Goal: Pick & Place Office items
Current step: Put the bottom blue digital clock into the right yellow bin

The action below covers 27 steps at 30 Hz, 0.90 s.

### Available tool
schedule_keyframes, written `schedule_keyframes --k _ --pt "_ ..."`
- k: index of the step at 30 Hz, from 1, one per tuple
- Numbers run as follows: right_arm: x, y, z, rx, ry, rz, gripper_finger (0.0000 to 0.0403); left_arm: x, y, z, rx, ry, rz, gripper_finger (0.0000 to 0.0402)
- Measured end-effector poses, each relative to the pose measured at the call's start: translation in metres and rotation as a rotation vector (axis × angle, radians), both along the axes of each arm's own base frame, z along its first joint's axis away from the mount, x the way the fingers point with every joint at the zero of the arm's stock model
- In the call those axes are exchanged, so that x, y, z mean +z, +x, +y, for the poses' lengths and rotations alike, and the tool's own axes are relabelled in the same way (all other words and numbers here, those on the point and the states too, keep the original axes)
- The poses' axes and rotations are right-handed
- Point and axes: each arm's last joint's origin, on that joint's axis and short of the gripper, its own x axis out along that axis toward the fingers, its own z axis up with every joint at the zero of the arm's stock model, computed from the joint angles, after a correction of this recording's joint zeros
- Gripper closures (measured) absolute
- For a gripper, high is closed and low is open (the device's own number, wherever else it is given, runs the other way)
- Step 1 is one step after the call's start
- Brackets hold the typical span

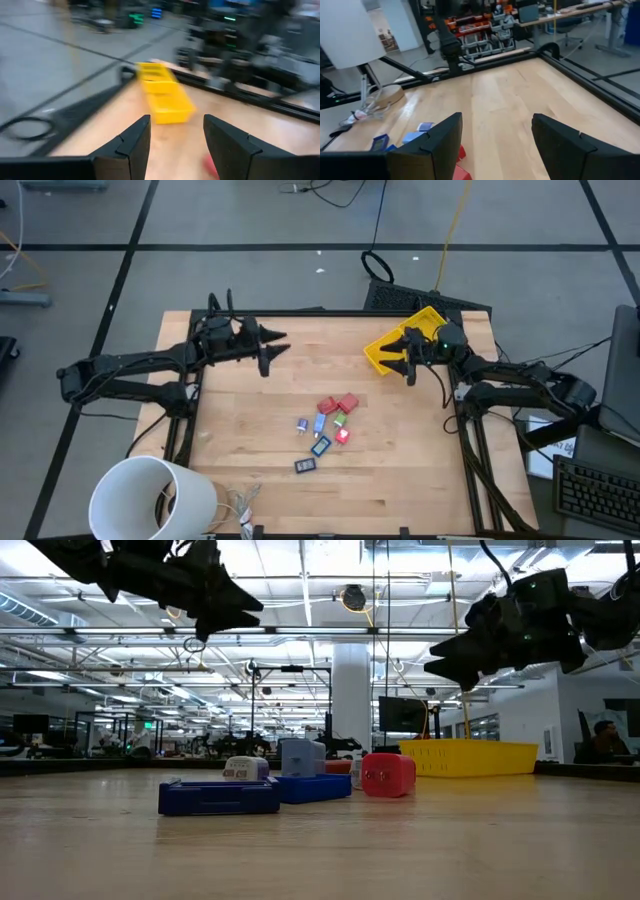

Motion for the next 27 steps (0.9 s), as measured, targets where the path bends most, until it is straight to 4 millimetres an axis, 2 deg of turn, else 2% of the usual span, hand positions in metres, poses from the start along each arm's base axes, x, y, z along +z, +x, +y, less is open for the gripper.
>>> schedule_keyframes --k 4,7,11,14,19,24,27 --pt "0.002 0.002 0.003 0.018 -0.016 -0.019 0.0176 -0.001 0.011 -0.020 -0.214 0.005 -0.017 0.0218" --pt "0.003 0.003 0.004 0.025 -0.017 -0.027 0.0175 -0.009 0.023 -0.046 -0.316 0.086 0.018 0.0217" --pt "0.004 0.004 0.005 0.031 -0.018 -0.032 0.0177 -0.019 0.042 -0.089 -0.320 0.170 0.192 0.0217" --pt "0.004 0.004 0.005 0.029 -0.021 -0.035 0.0178 -0.014 0.057 -0.121 -0.294 0.170 0.346 0.0215" --pt "0.006 0.004 0.005 0.028 -0.033 -0.048 0.0177 -0.019 0.080 -0.164 -0.256 0.128 0.617 0.0183" --pt "0.007 0.004 0.005 0.028 -0.041 -0.059 0.0179 -0.038 0.102 -0.184 -0.218 -0.010 0.850 0.0135" --pt "0.007 0.004 0.005 0.028 -0.037 -0.058 0.0177 -0.050 0.115 -0.191 -0.260 -0.098 0.912 0.0109"
